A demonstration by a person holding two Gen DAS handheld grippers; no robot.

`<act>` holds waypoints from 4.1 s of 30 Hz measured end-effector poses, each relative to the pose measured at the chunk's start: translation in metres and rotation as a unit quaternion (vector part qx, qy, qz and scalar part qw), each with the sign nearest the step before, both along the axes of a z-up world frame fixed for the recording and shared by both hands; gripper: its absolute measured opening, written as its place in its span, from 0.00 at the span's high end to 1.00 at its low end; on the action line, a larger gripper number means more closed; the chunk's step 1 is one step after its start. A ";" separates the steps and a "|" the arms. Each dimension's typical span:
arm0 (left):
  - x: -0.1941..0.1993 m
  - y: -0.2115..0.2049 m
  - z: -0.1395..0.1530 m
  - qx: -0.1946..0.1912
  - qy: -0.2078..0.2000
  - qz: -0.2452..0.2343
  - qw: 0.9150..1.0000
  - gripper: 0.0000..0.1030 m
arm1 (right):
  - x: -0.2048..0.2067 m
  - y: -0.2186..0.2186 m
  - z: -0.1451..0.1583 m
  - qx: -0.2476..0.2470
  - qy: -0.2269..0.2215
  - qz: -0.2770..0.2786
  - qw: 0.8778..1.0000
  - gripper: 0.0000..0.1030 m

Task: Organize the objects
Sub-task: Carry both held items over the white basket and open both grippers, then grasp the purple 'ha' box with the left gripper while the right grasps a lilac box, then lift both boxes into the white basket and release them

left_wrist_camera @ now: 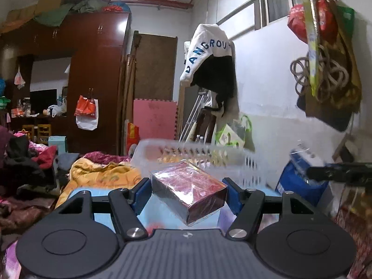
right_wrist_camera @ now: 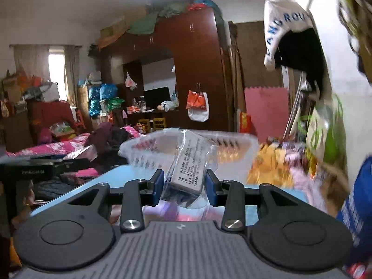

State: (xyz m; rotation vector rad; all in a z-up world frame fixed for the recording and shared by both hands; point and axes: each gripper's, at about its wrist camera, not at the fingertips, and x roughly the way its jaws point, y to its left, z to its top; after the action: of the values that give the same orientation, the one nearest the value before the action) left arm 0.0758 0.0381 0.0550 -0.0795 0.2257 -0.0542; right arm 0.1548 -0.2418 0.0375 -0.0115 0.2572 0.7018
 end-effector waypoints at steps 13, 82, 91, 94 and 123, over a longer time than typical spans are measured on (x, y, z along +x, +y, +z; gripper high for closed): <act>0.142 -0.010 0.015 -0.030 0.092 0.042 0.994 0.32 | 0.082 0.055 0.001 -0.053 0.010 -0.024 0.998 0.60; -0.096 -0.035 -0.074 0.009 0.013 -0.165 0.986 0.43 | -0.114 -0.024 -0.079 -0.030 0.017 0.066 0.997 0.35; -0.065 -0.008 -0.026 -0.010 -0.026 -0.103 0.994 0.43 | -0.077 -0.017 -0.035 0.007 -0.034 0.047 0.998 0.35; -0.029 -0.004 0.001 -0.020 -0.025 -0.080 0.996 0.43 | -0.054 -0.002 -0.016 0.005 -0.062 0.028 0.998 0.35; -0.019 0.010 -0.034 -0.016 -0.021 -0.024 0.999 0.08 | -0.045 0.000 -0.036 0.009 -0.056 -0.001 0.998 0.00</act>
State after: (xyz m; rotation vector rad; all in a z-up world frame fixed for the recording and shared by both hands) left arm 0.0572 0.0481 0.0207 -0.1052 0.1847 -0.1074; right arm 0.1102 -0.2414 0.0014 -0.0329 0.1430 0.6993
